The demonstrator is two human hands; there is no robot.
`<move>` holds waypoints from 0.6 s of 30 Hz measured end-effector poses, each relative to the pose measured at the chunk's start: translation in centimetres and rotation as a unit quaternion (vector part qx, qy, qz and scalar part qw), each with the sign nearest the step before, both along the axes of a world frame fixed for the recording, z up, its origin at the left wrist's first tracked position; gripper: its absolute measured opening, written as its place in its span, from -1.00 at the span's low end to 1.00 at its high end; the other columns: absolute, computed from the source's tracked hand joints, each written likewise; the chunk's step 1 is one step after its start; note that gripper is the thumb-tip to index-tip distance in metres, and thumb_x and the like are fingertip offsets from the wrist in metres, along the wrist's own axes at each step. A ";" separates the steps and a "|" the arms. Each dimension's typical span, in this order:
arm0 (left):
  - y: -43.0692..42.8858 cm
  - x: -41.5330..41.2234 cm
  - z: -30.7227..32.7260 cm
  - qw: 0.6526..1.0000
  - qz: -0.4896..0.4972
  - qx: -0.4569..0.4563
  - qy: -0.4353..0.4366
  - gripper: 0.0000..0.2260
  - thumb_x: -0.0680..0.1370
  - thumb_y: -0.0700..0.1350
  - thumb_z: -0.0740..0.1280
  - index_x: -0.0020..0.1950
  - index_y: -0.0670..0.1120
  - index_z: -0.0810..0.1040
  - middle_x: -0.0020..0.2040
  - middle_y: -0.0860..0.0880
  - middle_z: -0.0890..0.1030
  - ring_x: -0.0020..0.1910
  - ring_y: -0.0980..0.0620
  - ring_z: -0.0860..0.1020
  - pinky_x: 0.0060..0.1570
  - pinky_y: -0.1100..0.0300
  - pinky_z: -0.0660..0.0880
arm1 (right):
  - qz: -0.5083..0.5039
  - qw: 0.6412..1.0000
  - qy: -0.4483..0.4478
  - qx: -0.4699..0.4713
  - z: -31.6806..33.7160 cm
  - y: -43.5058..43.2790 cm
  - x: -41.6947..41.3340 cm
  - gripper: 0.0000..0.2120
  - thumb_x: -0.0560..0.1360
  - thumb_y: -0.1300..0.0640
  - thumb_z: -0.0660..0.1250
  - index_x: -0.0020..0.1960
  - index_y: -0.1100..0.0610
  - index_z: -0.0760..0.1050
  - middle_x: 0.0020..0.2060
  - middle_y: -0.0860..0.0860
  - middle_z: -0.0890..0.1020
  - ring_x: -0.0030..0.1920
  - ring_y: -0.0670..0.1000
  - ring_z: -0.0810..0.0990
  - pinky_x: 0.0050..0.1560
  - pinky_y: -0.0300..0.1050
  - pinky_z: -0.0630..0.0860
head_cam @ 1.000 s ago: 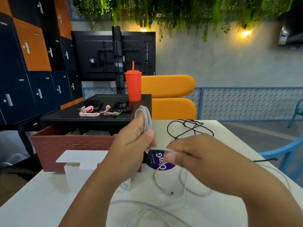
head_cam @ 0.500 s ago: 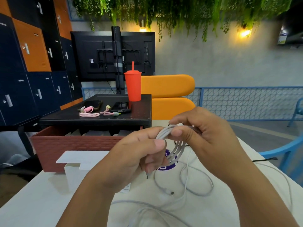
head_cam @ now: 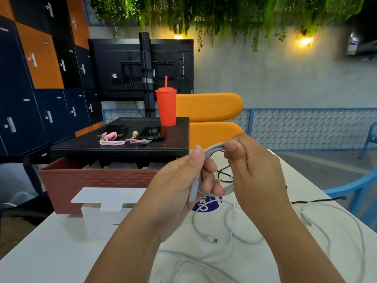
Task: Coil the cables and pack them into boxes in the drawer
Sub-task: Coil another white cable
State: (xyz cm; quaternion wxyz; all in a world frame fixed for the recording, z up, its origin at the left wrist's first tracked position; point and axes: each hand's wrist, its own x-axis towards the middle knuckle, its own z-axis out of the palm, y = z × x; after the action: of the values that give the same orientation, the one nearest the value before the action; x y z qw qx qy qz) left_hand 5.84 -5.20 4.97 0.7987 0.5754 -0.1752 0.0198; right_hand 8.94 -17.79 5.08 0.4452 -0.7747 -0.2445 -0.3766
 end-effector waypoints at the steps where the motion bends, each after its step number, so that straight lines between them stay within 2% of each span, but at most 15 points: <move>1: -0.4 -0.1 0.0 0.999 0.003 -0.033 0.010 -0.60 0.42 0.21 0.28 -0.28 -0.15 0.49 -0.53 -0.02 0.35 -0.48 0.03 0.45 -0.06 0.07 0.49 | 0.004 1.000 0.003 0.018 0.0 0.1 -0.1 -0.60 0.51 -0.15 0.00 -0.29 0.10 0.37 -0.49 0.01 0.42 -0.35 -0.03 0.40 -0.39 -0.17 0.27; 3: -1.0 -0.1 0.1 0.996 0.022 -0.085 0.026 -0.63 0.37 0.18 0.25 -0.29 -0.15 0.42 -0.55 0.02 0.22 -0.56 0.07 0.29 -0.20 0.17 0.54 | 0.027 0.999 0.013 0.038 0.0 0.4 -0.2 -0.58 0.50 -0.20 0.03 -0.30 0.10 0.36 -0.45 0.02 0.41 -0.39 -0.08 0.37 -0.41 -0.22 0.27; 6: -0.8 0.1 0.3 0.993 0.059 -0.095 0.022 -0.66 0.37 0.16 0.21 -0.34 -0.12 0.38 -0.56 0.05 0.13 -0.62 0.12 0.14 -0.43 0.25 0.46 | 0.102 0.992 0.053 0.047 0.2 0.3 -0.2 -0.53 0.45 -0.26 0.04 -0.31 0.13 0.40 -0.46 0.03 0.40 -0.44 -0.12 0.34 -0.44 -0.28 0.26; 9: 0.4 0.3 0.7 0.991 0.099 -0.085 0.013 -0.67 0.39 0.14 0.20 -0.35 -0.12 0.36 -0.57 0.05 0.12 -0.63 0.14 0.10 -0.50 0.27 0.39 | 0.165 0.980 0.101 0.040 0.6 -0.7 -0.2 -0.68 0.48 -0.12 0.14 -0.28 0.07 0.47 -0.48 -0.11 0.43 -0.47 -0.17 0.36 -0.44 -0.38 0.27; 11: 1.1 0.3 0.9 0.990 0.115 -0.079 0.015 -0.67 0.38 0.14 0.21 -0.37 -0.11 0.36 -0.58 0.06 0.12 -0.64 0.14 0.10 -0.50 0.28 0.38 | 0.153 0.981 0.118 0.002 0.9 -1.4 -0.2 -0.82 0.51 -0.01 0.23 -0.24 -0.06 0.51 -0.44 -0.17 0.50 -0.42 -0.19 0.43 -0.40 -0.42 0.34; 14: 1.5 0.2 1.0 0.991 0.117 -0.057 0.023 -0.67 0.37 0.14 0.22 -0.39 -0.11 0.36 -0.57 0.06 0.13 -0.64 0.14 0.10 -0.49 0.28 0.36 | 0.102 0.987 0.120 -0.036 1.1 -1.9 -0.1 -0.77 0.51 0.12 0.29 -0.26 -0.16 0.49 -0.35 -0.23 0.55 -0.31 -0.26 0.47 -0.34 -0.47 0.33; 16: 1.3 0.1 1.0 0.993 0.108 -0.038 0.025 -0.68 0.37 0.13 0.22 -0.39 -0.11 0.35 -0.57 0.05 0.13 -0.64 0.14 0.11 -0.50 0.27 0.36 | 0.069 0.992 0.105 -0.023 1.2 -2.0 0.0 -0.75 0.49 0.14 0.31 -0.28 -0.18 0.49 -0.35 -0.17 0.55 -0.26 -0.29 0.47 -0.31 -0.49 0.30; 18: 0.9 -0.1 0.9 0.995 0.100 -0.017 0.025 -0.67 0.36 0.13 0.22 -0.39 -0.11 0.34 -0.57 0.05 0.12 -0.64 0.13 0.11 -0.48 0.25 0.37 | 0.067 0.991 0.108 0.040 1.2 -1.9 0.1 -0.76 0.49 0.15 0.31 -0.27 -0.15 0.50 -0.39 -0.17 0.54 -0.30 -0.27 0.46 -0.26 -0.48 0.34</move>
State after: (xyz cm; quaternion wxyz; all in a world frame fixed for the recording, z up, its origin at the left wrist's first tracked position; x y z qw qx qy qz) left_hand 5.79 -4.34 5.84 0.8064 0.5768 -0.0965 0.0879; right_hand 9.06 -19.70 6.29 0.5241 -0.7741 -0.2308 -0.2698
